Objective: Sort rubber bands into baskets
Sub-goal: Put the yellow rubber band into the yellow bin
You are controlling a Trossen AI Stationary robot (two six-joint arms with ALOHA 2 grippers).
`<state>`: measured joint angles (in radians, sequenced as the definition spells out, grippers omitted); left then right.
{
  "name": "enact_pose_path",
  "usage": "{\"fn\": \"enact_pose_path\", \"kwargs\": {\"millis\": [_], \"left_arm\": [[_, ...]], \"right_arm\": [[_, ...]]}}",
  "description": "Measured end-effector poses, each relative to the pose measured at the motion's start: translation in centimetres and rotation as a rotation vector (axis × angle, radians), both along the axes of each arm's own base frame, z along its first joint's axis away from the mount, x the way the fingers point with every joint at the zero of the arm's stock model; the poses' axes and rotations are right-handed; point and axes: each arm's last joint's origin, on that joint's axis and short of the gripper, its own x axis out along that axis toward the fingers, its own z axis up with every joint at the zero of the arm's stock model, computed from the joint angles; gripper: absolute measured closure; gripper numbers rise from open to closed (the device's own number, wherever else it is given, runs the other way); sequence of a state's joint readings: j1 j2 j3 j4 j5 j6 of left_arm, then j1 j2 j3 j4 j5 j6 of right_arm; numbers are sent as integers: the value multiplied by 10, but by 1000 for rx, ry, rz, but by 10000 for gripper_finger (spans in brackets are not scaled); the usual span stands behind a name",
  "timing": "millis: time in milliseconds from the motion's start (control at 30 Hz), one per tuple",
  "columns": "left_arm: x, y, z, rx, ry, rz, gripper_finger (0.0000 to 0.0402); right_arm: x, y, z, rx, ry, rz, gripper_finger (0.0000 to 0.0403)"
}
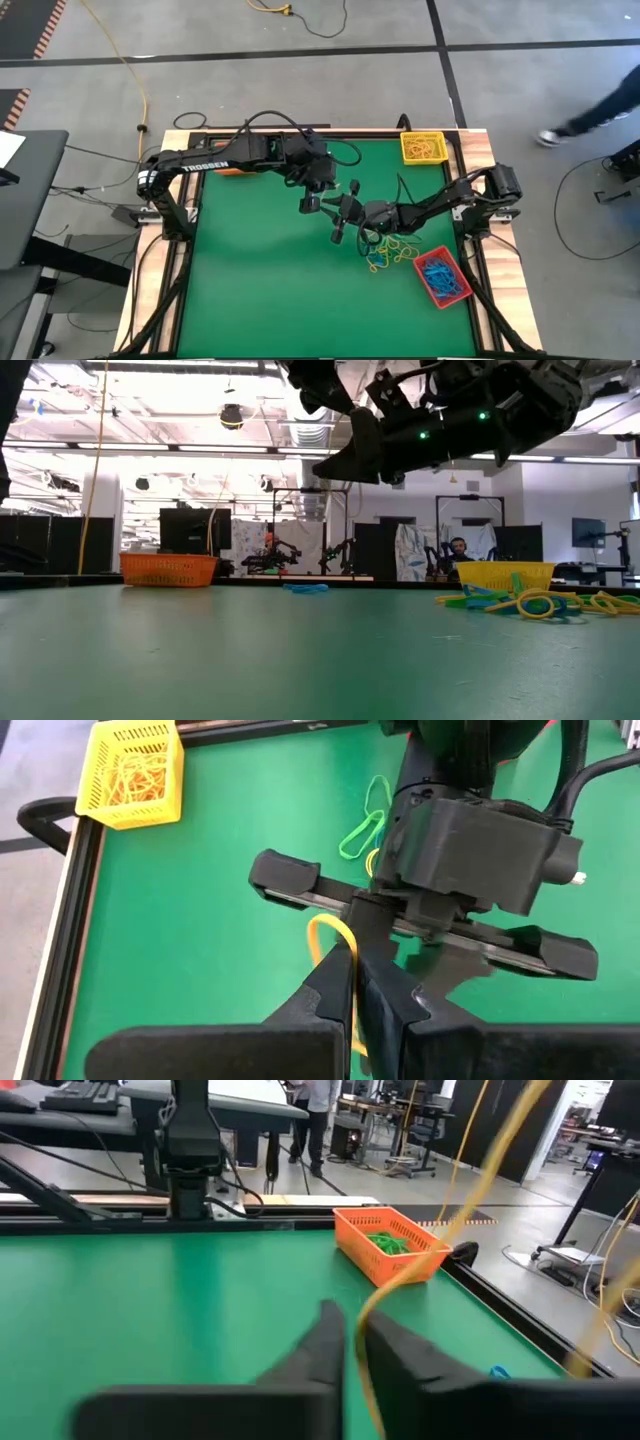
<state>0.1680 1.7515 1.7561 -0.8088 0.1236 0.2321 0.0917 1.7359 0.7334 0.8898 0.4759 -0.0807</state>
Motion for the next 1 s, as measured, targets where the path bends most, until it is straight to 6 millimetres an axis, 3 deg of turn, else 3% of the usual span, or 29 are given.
{"fn": "enact_pose_path", "kwargs": {"millis": [100,333,500,733,867,1000], "left_arm": [[-1,0,-1,0,9,1,401],[-1,1,-1,1,18,6,401],[-3,5,-11,15,58,37,395],[-6,7,-37,60,149,74,303],[-7,6,-52,13,180,78,240],[-7,1,-73,-56,198,75,201]], "right_arm": [[0,2,-2,-7,19,6,384],[-4,11,-1,-6,61,35,388],[-15,22,11,-27,120,9,391],[-45,34,35,9,235,11,393],[-68,32,47,58,311,-22,394],[-91,23,58,114,369,-70,394]]}}
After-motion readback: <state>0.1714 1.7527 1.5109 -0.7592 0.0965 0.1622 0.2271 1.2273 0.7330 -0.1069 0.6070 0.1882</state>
